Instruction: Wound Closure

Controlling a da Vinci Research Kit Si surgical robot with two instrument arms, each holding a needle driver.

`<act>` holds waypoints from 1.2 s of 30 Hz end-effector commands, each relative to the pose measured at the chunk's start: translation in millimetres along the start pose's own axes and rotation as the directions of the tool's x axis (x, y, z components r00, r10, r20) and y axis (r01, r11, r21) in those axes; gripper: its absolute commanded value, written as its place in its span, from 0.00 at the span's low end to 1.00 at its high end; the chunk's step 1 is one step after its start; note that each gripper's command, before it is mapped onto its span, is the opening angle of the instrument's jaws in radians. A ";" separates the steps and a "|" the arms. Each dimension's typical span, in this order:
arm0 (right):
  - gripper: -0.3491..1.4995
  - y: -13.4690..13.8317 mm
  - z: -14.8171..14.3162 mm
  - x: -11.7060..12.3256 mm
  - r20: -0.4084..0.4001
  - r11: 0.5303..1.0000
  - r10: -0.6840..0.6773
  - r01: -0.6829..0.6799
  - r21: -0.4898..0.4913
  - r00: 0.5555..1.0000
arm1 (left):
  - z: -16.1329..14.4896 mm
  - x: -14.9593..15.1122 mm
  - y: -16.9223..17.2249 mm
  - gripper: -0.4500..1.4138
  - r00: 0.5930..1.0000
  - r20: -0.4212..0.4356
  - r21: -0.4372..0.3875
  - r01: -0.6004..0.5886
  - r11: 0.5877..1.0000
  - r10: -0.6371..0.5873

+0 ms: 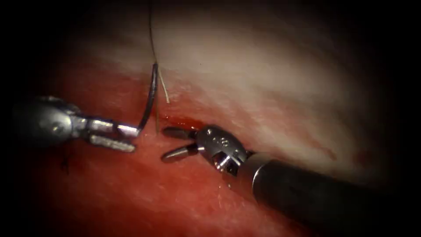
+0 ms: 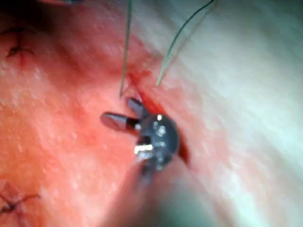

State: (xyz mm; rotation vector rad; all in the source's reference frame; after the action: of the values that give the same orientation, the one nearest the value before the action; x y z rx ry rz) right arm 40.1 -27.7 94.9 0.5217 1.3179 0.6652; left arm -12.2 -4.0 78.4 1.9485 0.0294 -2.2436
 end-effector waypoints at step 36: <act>0.00 -2.7 -0.4 4.0 -0.024 0.997 0.071 -0.072 -0.016 0.997 | -3.4 -1.3 2.0 0.00 1.000 -0.027 0.022 0.008 1.000 -0.008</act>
State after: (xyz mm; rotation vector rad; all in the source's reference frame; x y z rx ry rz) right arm 39.6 -26.9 89.6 0.5503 1.3169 0.7446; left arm -7.9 -5.6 78.8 1.9900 0.0166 -2.2325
